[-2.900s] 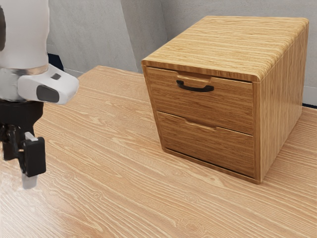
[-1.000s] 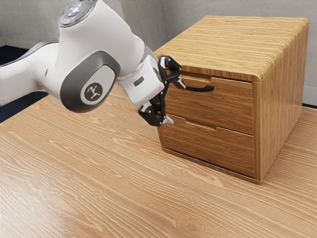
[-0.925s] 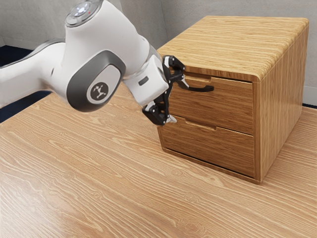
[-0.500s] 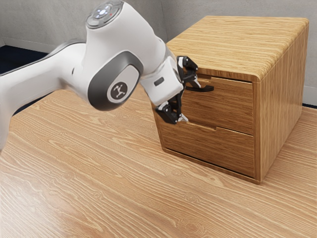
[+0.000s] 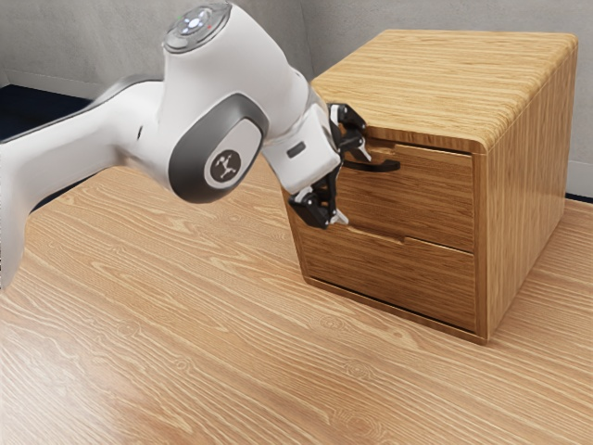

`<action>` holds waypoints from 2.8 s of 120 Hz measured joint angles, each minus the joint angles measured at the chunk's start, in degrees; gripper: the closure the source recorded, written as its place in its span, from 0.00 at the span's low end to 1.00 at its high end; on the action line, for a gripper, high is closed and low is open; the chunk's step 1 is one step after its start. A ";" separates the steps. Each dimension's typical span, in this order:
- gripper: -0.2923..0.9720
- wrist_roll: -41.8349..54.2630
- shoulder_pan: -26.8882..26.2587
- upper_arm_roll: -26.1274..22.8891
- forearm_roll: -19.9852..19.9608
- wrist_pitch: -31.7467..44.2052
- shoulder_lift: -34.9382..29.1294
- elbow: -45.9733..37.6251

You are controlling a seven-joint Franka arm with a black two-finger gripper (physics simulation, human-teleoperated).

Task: Pull the drawer handle with one arm to open the drawer

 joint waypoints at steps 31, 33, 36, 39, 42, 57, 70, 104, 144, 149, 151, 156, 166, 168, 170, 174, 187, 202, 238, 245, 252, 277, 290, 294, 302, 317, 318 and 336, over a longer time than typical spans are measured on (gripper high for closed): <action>0.23 0.16 -0.04 0.06 -0.28 -0.07 0.07 -0.11; 0.24 0.16 -0.03 0.05 -0.28 -0.08 0.00 -0.11; 0.26 0.16 -0.01 0.02 -0.28 -0.10 -0.11 -0.12; 0.26 0.15 -0.02 0.03 -0.28 -0.10 -0.20 -0.12; 0.27 0.14 -0.05 0.05 -0.27 -0.11 -0.31 -0.14; 0.31 0.01 -0.16 0.14 -0.29 -0.07 -0.61 -0.49; 0.32 -0.18 -0.45 0.40 -0.27 0.02 -0.79 -0.82; 0.45 -0.82 -1.07 0.50 -0.13 0.06 -4.87 -4.43; 0.45 -1.55 -0.92 0.47 0.22 0.18 -9.83 -9.76; 0.43 -1.64 -0.93 0.42 0.21 0.21 -10.29 -10.36; 0.42 -1.68 -0.94 0.40 0.21 0.21 -10.40 -10.55; 0.38 -1.77 -0.99 0.38 0.23 0.21 -10.69 -10.98; 0.36 -1.96 -1.13 0.32 0.36 0.18 -11.78 -12.13; 0.38 -2.00 -1.14 0.30 0.40 0.17 -12.05 -12.32; 0.39 -2.04 -1.16 0.28 0.44 0.18 -12.32 -12.57; 0.41 -2.12 -1.25 0.27 0.55 0.18 -13.07 -13.18; 0.50 -2.35 -1.55 0.22 0.87 0.16 -15.95 -15.54; 0.49 -2.65 -1.41 -0.27 1.09 0.15 -18.57 -18.17; 0.53 -3.27 -1.18 -0.55 1.81 0.04 -23.73 -22.88; 0.50 -3.40 -1.18 -0.59 1.81 0.13 -24.06 -23.38; 0.47 -3.53 -1.04 -0.82 1.92 0.16 -24.15 -23.57; 0.46 -3.99 0.99 -2.91 1.57 0.10 -24.75 -24.31; 0.46 -4.31 1.71 -4.66 0.99 0.04 -24.85 -24.35; 0.46 -4.40 1.75 -4.96 0.91 0.02 -24.86 -24.29; 0.46 -4.62 1.74 -5.23 0.88 0.01 -24.87 -24.39; 0.45 -5.07 1.75 -5.88 0.85 -0.01 -25.77 -25.27; 0.45 -5.10 1.74 -5.90 0.85 -0.01 -25.86 -25.36; 0.46 -5.57 2.29 -6.30 1.11 -0.06 -27.89 -27.22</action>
